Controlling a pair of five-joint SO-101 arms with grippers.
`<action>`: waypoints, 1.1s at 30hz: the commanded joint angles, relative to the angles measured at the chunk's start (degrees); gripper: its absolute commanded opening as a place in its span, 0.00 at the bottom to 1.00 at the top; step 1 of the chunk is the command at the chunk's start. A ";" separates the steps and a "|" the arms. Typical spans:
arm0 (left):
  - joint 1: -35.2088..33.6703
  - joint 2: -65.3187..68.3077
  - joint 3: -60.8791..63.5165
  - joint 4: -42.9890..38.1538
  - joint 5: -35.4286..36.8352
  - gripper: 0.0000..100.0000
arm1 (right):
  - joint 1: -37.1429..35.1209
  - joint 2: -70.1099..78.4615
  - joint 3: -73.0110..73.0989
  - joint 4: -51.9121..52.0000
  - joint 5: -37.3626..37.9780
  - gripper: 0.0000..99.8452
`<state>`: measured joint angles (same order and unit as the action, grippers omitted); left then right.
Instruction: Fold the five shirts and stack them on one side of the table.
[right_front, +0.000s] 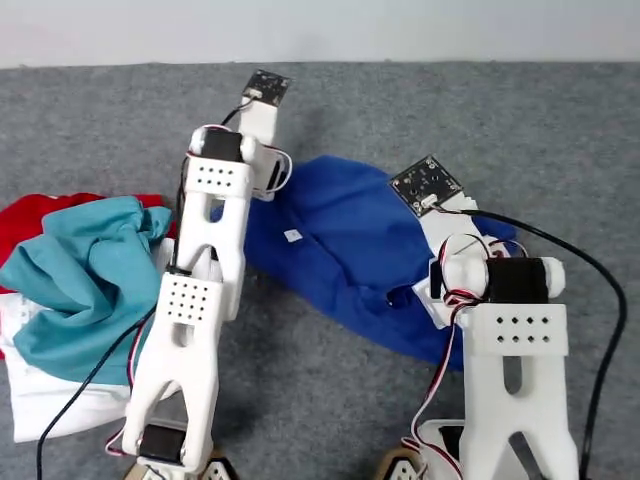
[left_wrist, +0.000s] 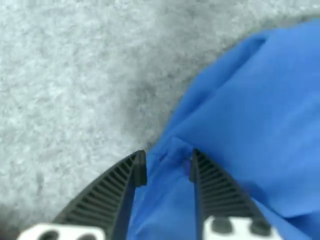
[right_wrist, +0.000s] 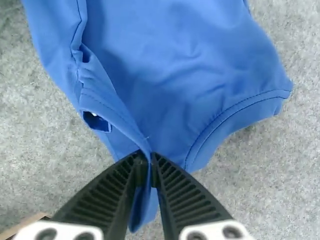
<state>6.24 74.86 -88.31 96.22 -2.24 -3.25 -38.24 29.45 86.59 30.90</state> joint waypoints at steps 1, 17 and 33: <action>2.99 -0.70 -5.85 3.78 -0.18 0.15 | 0.31 -0.57 -0.26 -0.92 -0.53 0.01; 0.00 3.69 -2.42 0.44 -0.44 0.15 | 0.40 -0.57 -0.26 -0.92 -0.70 0.01; 0.18 -2.73 -7.69 4.40 -0.26 0.01 | 0.57 -1.10 -0.26 -0.92 -0.79 0.01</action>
<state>7.03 78.37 -92.35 99.56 -2.42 -3.25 -38.24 29.45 86.59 30.90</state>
